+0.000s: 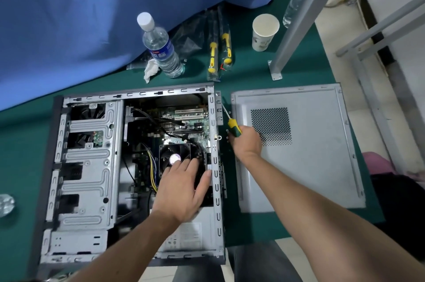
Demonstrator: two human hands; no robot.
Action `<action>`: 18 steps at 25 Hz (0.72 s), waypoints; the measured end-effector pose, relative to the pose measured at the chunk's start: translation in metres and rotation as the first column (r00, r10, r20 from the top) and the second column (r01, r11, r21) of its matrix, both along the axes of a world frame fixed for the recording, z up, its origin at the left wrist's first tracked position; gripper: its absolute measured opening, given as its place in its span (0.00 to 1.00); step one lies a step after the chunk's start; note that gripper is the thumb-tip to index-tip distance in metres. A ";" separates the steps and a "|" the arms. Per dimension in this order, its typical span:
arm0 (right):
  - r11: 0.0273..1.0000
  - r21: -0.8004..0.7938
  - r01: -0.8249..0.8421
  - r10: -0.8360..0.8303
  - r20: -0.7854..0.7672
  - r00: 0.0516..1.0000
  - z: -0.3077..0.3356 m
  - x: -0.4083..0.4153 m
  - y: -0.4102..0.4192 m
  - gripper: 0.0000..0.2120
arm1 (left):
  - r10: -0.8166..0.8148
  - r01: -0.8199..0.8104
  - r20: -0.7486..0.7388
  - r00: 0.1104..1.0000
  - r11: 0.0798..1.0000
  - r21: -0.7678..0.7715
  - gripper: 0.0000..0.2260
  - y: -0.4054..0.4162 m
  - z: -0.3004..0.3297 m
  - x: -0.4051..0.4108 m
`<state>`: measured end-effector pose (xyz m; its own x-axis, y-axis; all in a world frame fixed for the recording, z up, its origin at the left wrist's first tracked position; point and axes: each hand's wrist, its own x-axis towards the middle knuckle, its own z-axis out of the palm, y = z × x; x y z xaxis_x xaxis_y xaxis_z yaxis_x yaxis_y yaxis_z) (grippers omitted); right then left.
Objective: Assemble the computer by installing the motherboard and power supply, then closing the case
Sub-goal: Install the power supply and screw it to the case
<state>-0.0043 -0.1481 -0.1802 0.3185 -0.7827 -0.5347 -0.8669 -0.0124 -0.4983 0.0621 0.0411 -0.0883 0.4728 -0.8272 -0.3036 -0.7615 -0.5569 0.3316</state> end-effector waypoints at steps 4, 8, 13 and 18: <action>1.000 -0.011 0.003 -0.003 0.037 0.999 -0.002 0.000 0.000 0.05 | 0.007 -0.007 -0.011 1.000 1.000 -0.011 0.21 0.001 -0.001 0.000; 1.000 -0.024 0.009 -0.007 0.046 0.999 -0.005 0.003 0.000 0.07 | -0.007 0.006 -0.010 1.000 0.999 -0.047 0.20 0.003 -0.002 -0.001; 0.989 0.018 0.145 -0.146 0.200 0.969 0.003 -0.015 0.001 0.14 | -0.005 0.004 -0.025 1.000 0.999 -0.046 0.20 0.001 -0.006 0.001; 0.942 0.193 0.274 -0.327 0.351 0.877 0.035 -0.060 0.029 0.09 | 0.011 -0.010 0.010 1.000 0.996 -0.093 0.19 0.003 -0.004 0.002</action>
<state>-0.0643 -0.1193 -0.1455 0.2759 -0.8026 -0.5289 -0.5676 0.3080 -0.7635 0.0636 0.0439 -0.0926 0.4844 -0.8466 -0.2206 -0.7592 -0.5321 0.3748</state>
